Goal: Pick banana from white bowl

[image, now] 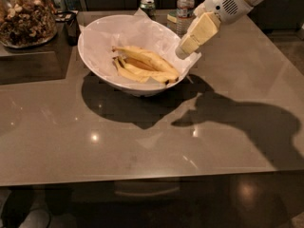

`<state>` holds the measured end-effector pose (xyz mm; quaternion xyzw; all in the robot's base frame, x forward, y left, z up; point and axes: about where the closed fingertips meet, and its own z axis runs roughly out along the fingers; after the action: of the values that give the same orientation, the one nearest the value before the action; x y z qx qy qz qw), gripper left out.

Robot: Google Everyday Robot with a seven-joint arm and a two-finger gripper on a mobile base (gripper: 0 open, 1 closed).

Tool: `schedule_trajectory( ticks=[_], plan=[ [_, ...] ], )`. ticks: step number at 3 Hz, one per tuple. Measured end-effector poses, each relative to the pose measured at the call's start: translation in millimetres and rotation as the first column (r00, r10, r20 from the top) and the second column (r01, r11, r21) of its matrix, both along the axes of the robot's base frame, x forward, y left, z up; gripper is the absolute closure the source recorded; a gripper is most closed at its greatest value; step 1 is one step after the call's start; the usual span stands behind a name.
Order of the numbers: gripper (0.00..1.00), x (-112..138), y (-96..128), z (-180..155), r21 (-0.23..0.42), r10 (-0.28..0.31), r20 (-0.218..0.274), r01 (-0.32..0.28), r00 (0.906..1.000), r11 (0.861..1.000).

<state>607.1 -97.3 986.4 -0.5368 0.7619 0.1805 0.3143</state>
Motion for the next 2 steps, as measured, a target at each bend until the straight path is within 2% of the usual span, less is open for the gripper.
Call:
schedule_trajectory(
  ticks=[1, 2],
  plan=[
    [0.00, 5.3, 2.8, -7.3, 0.049, -0.014, -0.013, 0.014, 0.9998, 0.999],
    [0.00, 22.7, 25.8, -20.8, 0.087, 0.025, -0.044, -0.021, 0.9987, 0.996]
  ],
)
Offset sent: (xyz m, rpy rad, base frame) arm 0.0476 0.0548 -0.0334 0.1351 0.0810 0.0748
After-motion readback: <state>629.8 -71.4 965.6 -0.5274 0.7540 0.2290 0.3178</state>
